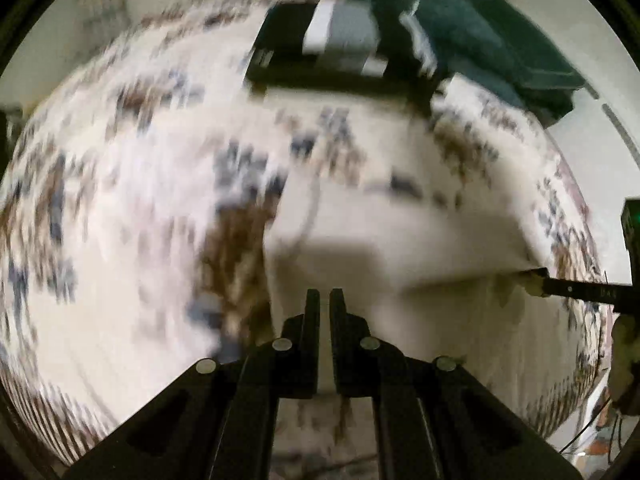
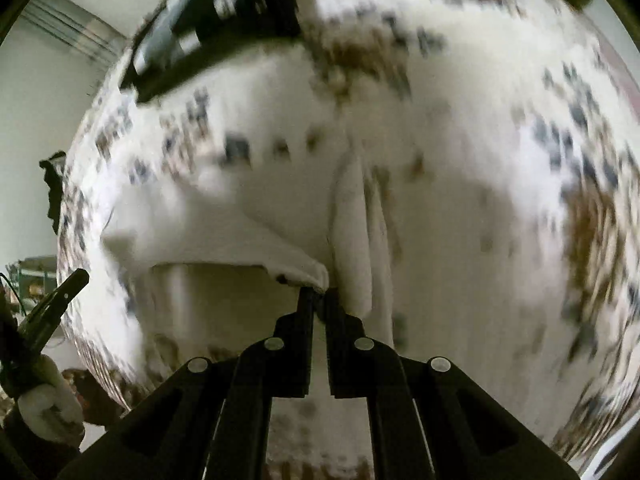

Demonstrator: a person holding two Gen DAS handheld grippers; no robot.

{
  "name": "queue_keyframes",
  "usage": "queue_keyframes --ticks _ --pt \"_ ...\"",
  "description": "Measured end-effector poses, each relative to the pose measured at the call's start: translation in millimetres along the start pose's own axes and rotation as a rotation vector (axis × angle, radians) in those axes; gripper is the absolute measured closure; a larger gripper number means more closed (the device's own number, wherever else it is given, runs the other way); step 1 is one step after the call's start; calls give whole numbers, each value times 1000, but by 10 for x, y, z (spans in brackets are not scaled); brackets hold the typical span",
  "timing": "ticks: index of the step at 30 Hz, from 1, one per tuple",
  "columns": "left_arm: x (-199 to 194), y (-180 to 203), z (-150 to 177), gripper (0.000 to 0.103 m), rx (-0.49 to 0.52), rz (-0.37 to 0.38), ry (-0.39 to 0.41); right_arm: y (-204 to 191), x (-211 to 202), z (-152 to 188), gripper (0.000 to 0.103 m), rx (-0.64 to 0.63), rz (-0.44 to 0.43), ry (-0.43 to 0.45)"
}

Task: Fold small clothes

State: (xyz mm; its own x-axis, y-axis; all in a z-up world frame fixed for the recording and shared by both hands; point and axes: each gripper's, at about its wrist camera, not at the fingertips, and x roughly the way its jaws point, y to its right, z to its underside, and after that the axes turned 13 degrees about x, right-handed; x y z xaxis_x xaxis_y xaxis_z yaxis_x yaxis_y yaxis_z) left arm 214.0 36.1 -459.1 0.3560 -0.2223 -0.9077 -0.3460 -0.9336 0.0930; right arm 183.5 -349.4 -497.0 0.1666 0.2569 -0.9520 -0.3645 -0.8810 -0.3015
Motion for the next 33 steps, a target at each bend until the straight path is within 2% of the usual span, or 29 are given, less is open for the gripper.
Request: queue_keyframes --ticks 2,5,7,8,9,10,11,12,15,17,18,19,20,21,22,23,27,30,33 --pt "25 -36 202 100 -44 16 -44 104 106 179 98 -15 31 -20" --pt "22 -136 362 98 -134 54 -86 285 277 327 97 -11 85 -100" --pt "58 -265 355 96 -227 118 -95 431 289 355 97 41 83 -134" --pt "96 -335 316 92 -273 141 -100 529 245 352 94 96 54 -135" --pt "141 -402 268 75 -320 172 -101 590 214 329 87 139 25 -136" --pt "199 -469 212 53 -367 211 -93 638 174 310 82 182 -12 -135" --pt "259 -531 156 47 -414 254 -72 721 134 274 67 260 -94 -132" --pt "335 -586 98 46 -462 288 -48 768 127 240 57 310 -140 -130" --pt "626 -620 -85 46 -527 343 -56 918 227 145 56 512 -303 -135" --pt "849 -604 -184 49 -542 313 -80 944 394 68 56 590 -330 -144" --pt "902 -602 -216 62 -543 285 -85 942 499 48 56 624 -339 -148" --pt "937 -591 -246 94 -539 255 -86 932 608 35 56 655 -354 -150" --pt "946 -568 -285 94 -533 231 -95 916 689 29 58 680 -361 -146" --pt "928 -573 -285 95 -529 218 -86 893 733 36 79 700 -371 -134" --pt "866 -557 -294 96 -520 203 -69 870 741 30 92 719 -374 -115" --pt "755 -530 -300 97 -511 194 -50 846 741 30 97 730 -368 -100" --pt "416 -528 -200 97 -535 222 -13 745 513 -41 98 691 -365 -41" --pt "182 -502 -46 97 -551 239 -22 725 322 -72 98 667 -354 -37" --pt "90 -423 116 97 -537 227 -50 734 146 54 98 617 -322 -40"
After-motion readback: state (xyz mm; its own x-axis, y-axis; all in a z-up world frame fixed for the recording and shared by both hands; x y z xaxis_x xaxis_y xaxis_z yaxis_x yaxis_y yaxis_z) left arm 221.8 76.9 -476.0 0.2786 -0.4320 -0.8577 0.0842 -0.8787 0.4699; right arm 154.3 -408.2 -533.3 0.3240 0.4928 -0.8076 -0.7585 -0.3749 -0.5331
